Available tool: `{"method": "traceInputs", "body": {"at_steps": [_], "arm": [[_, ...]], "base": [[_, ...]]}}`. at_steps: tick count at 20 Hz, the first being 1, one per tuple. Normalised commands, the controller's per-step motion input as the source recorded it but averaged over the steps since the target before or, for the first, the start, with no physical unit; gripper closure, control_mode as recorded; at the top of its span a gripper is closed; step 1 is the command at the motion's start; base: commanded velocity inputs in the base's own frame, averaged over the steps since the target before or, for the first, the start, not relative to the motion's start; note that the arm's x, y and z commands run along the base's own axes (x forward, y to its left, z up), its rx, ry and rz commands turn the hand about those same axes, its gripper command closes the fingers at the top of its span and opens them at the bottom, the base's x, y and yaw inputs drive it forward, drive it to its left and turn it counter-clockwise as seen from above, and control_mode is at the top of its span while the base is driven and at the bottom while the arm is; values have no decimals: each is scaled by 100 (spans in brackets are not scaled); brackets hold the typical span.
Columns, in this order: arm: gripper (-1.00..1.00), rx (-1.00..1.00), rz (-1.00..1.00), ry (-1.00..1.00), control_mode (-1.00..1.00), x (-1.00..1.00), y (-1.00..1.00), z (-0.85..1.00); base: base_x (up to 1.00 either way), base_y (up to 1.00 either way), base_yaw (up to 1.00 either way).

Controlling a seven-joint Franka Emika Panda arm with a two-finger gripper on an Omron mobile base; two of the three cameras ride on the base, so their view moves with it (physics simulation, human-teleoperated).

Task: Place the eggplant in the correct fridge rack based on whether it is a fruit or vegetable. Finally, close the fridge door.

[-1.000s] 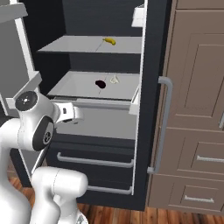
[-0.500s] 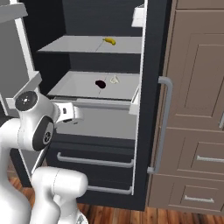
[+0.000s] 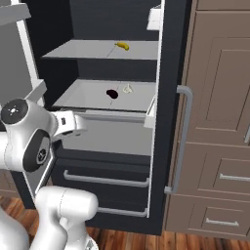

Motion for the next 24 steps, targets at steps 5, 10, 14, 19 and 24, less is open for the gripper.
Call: {"method": "traceInputs", "body": {"at_steps": [5,10,14,19,24], "arm": [[-100,-6,8,-24,-100,-60,12,10],[-100,-15,10,-10,-100,-32,58,0],[-100,-24,10,-12,-100,-21,72,0],[-100,-27,8,-9,-100,-11,82,0],[-100,-27,2,-1,-100,0,86,0]], "base": [[0,0,0],[0,0,0],[0,0,0],[0,0,0],[0,0,0]]}}
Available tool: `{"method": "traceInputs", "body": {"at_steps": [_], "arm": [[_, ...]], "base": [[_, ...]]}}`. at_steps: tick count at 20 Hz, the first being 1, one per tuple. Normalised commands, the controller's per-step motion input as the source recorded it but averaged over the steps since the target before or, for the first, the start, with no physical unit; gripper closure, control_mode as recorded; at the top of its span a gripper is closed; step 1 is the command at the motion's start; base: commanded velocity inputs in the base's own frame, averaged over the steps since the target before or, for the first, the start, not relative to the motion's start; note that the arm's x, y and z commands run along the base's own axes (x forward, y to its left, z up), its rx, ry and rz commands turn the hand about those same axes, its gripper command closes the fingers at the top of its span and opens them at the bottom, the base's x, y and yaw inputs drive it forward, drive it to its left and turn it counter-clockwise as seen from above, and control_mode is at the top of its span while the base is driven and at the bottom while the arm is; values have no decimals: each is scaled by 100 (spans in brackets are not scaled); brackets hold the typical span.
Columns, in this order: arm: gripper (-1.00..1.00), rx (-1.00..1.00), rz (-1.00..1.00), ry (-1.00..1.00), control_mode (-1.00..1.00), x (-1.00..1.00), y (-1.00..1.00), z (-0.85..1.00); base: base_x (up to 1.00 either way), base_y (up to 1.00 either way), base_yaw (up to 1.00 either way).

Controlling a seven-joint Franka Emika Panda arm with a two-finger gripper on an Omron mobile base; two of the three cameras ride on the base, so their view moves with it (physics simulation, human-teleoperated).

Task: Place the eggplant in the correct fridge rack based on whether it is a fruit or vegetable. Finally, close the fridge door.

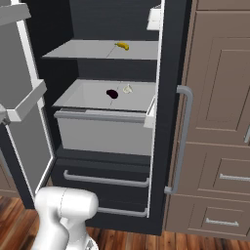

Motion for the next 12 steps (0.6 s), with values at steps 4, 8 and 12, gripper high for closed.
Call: {"method": "traceInputs", "body": {"at_steps": [4,8,12], "arm": [[-100,-30,0,-2,-100,0,100,0],[-100,-33,0,-11,-100,0,100,-1],[-100,-34,0,-12,-100,0,100,-9]], "base": [[0,0,0],[0,0,0],[0,0,0]]}}
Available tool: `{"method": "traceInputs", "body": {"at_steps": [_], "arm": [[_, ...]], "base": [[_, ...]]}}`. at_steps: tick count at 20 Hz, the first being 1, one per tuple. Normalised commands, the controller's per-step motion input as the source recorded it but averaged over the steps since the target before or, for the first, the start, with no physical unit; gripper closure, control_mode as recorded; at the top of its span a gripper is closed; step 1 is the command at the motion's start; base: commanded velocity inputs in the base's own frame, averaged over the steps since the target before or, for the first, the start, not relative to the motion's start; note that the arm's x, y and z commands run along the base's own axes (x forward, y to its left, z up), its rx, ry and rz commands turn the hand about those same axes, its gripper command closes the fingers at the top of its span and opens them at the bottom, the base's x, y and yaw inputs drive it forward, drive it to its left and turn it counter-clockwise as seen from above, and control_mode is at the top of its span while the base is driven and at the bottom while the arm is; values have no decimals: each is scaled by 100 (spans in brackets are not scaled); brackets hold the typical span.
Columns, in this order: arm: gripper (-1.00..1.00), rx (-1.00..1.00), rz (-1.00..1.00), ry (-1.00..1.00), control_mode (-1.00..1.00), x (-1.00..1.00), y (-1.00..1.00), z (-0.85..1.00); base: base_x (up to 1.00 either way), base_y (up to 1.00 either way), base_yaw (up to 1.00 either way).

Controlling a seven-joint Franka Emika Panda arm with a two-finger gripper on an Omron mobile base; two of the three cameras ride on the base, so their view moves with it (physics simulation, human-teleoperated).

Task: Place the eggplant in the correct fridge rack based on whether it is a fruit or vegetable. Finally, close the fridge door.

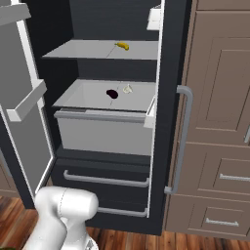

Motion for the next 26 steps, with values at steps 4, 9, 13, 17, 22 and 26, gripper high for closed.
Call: {"method": "traceInputs", "body": {"at_steps": [4,9,13,17,22,26], "arm": [[-100,-34,-1,-7,-100,5,99,-17],[-100,-24,-10,0,-100,45,77,-14],[-100,-22,-15,0,-100,64,73,-14],[-100,-20,-18,0,-100,66,58,-19],[-100,-21,-23,2,-100,66,38,-38],[-100,-16,-23,2,-100,56,14,-44]], "base": [[0,0,0],[0,0,0],[0,0,0],[0,0,0],[0,0,0],[0,0,0]]}}
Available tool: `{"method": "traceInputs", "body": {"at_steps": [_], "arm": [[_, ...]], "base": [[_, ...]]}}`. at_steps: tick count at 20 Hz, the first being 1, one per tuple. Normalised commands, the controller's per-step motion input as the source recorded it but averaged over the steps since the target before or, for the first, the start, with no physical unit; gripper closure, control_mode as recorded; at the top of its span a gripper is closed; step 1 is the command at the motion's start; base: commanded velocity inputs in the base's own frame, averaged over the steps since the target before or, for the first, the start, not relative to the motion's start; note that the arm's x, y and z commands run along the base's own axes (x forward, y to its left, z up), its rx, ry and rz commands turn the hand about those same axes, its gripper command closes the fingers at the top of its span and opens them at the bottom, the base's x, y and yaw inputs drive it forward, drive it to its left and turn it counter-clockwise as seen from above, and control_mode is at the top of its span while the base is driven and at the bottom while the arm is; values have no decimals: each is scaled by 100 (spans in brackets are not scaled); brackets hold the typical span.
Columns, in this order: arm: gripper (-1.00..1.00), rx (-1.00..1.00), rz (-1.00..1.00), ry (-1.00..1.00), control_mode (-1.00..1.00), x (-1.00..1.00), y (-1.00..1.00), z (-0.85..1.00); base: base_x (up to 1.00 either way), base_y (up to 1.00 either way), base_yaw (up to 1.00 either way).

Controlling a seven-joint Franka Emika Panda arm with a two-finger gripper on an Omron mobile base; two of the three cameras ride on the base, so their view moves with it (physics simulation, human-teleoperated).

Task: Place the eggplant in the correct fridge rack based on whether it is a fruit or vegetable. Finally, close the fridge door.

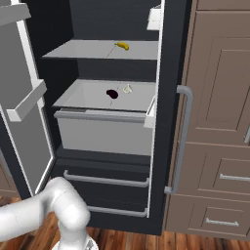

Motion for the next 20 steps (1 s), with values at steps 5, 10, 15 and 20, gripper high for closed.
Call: {"method": "traceInputs", "body": {"at_steps": [5,10,15,20], "arm": [[-100,-6,-19,0,-100,49,0,-43],[-100,0,-16,0,-100,52,0,-35],[-100,0,-18,0,-100,29,-35,-24],[-100,0,-16,0,-100,-4,-97,-29]], "base": [[0,0,0],[0,0,0],[0,0,0],[0,0,0]]}}
